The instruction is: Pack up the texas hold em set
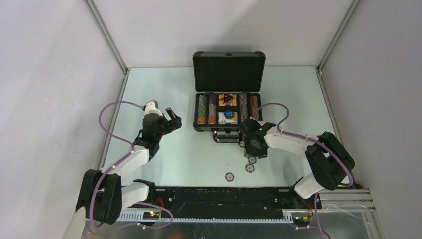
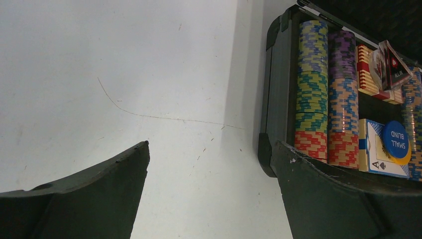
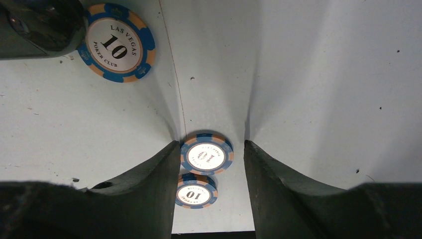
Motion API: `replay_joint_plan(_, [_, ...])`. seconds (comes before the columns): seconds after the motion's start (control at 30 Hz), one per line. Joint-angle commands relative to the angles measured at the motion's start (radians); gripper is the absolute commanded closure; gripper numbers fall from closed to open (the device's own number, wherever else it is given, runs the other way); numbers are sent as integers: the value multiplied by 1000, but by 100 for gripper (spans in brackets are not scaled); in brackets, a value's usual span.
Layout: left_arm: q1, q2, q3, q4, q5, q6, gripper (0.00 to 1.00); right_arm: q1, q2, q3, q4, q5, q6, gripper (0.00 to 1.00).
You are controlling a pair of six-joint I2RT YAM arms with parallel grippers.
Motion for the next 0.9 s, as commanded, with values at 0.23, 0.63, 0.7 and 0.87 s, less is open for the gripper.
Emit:
replay_joint_plan(0.23, [-8, -1, 31, 37, 7, 17, 2, 8, -1, -14, 11, 0, -3, 52])
replay_joint_plan(0.63, [-7, 4, 30, 37, 8, 13, 2, -12, -59, -11, -3, 19, -14, 56])
replay_joint_plan(0.7, [-7, 5, 30, 38, 9, 13, 2, -15, -71, -7, -15, 30, -16, 56])
replay_joint_plan(0.87, [-8, 5, 30, 39, 11, 13, 2, -25, -99, -3, -36, 42, -19, 56])
